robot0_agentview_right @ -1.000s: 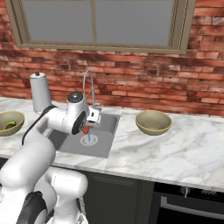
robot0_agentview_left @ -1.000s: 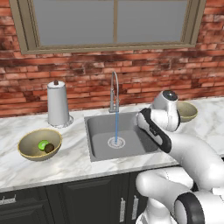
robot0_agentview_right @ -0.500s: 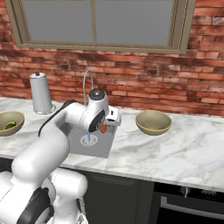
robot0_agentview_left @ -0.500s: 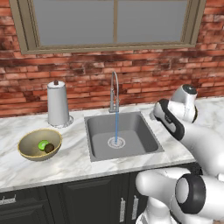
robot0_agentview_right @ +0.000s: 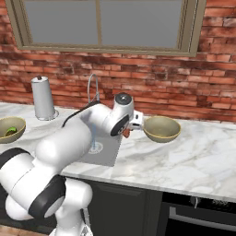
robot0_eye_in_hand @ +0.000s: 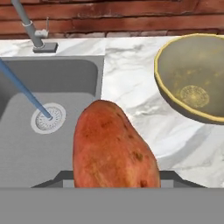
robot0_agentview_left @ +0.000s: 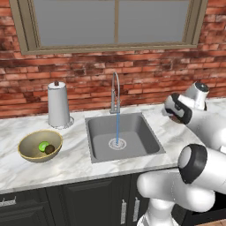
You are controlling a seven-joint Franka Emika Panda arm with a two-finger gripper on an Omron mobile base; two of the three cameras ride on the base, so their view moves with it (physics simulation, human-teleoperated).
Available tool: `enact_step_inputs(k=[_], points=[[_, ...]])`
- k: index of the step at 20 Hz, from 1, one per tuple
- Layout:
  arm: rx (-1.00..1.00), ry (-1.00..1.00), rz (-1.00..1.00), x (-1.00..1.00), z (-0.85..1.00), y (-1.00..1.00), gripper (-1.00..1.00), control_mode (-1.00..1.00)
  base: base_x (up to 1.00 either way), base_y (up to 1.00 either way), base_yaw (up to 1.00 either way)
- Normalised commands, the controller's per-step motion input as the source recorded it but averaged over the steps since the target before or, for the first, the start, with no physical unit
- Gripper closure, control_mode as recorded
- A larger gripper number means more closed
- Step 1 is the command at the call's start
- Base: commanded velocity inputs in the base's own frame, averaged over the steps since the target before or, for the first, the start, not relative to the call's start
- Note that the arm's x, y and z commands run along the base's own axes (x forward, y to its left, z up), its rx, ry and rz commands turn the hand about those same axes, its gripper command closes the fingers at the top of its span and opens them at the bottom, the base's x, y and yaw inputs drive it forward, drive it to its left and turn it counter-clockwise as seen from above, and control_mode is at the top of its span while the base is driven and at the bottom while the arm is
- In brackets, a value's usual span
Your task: Pick the kiwis from the sink and place them in one bowl. Place the sweet potato in the other bowl. Then turn off the sink faucet.
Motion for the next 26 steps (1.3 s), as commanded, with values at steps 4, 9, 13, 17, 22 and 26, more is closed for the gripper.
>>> enact_step_inputs(k=[4, 9, 13, 17, 22, 26], points=[[0.0, 0.0, 0.0, 0.52, 0.0, -0.47, 1.0, -1.0, 0.0, 0.0, 0.0], [0.0, 0.0, 0.0, 0.45, 0.0, -0.42, 1.0, -1.0, 0.0, 0.0, 0.0], [0.0, 0.0, 0.0, 0.42, -0.03, -0.3, 1.0, -1.0, 0.0, 0.0, 0.0], [0.0, 0.0, 0.0, 0.37, -0.29, -0.15, 1.0, -1.0, 0.0, 0.0, 0.0], [0.0, 0.0, 0.0, 0.32, -0.26, -0.12, 1.0, -1.0, 0.0, 0.0, 0.0], [0.0, 0.0, 0.0, 0.34, -0.08, -0.23, 1.0, -1.0, 0.0, 0.0, 0.0]])
